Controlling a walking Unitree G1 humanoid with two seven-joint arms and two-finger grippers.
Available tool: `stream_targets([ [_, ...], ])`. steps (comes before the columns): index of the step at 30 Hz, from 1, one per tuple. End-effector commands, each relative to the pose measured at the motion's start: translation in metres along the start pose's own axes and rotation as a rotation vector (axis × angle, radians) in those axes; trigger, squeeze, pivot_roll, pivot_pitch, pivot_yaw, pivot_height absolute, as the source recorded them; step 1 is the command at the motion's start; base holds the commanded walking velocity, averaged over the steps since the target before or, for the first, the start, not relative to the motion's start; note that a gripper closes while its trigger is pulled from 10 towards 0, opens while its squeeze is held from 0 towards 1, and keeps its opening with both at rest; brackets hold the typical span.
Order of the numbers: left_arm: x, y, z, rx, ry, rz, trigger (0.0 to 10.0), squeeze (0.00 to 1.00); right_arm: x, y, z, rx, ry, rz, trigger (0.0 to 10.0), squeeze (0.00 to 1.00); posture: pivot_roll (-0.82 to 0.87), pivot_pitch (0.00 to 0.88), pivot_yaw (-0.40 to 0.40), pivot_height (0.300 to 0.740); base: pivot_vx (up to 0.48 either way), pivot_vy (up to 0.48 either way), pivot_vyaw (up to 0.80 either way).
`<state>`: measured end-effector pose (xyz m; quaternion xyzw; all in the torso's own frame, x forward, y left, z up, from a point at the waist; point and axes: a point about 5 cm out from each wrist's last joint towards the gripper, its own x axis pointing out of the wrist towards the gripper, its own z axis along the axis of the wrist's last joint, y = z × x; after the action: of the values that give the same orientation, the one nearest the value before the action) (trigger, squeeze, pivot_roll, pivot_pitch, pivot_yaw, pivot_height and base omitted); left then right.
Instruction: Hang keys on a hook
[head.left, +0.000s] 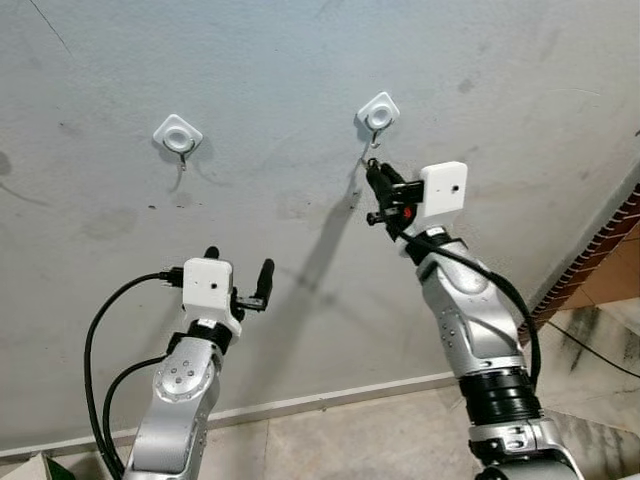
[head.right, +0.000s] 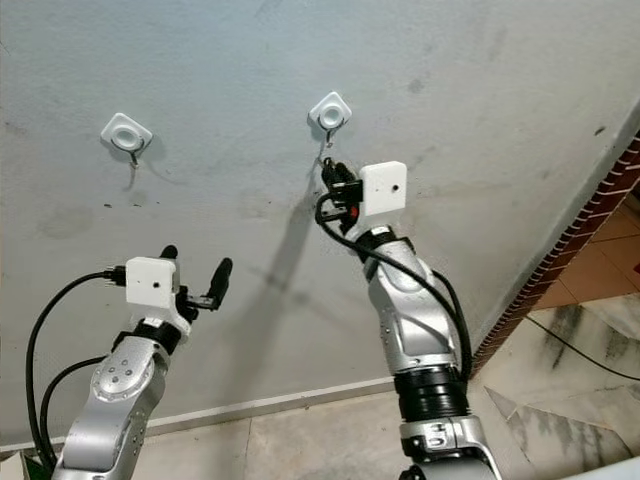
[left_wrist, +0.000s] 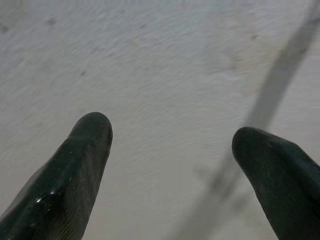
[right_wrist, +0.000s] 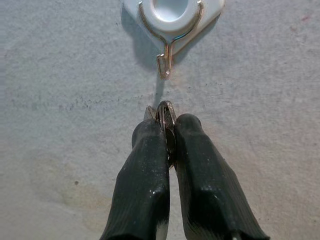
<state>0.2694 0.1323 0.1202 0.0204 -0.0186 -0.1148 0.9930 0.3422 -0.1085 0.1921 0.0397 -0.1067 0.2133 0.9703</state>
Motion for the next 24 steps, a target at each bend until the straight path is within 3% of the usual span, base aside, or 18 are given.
stream_targets([
  [1, -0.003, -0.005, 0.005, 0.019, -0.027, -0.051, 10.0, 0.00, -0.004, 0.003, 0.002, 0.011, -0.007, 0.047, 10.0, 0.00, 0.09, 0.052, 0.020, 0.740, 0.000, 0.000, 0.00],
  [12, -0.003, -0.007, 0.006, 0.027, -0.024, -0.077, 10.0, 0.00, -0.031, 0.004, 0.003, 0.018, 0.000, 0.121, 10.0, 0.00, 0.08, 0.058, 0.035, 0.740, 0.000, 0.000, 0.00],
  [24, -0.006, -0.010, 0.010, 0.023, -0.037, -0.137, 10.0, 0.00, -0.015, 0.008, 0.015, 0.194, -0.091, 0.091, 10.0, 0.00, 0.10, 0.064, 0.052, 0.740, 0.000, 0.000, 0.00],
])
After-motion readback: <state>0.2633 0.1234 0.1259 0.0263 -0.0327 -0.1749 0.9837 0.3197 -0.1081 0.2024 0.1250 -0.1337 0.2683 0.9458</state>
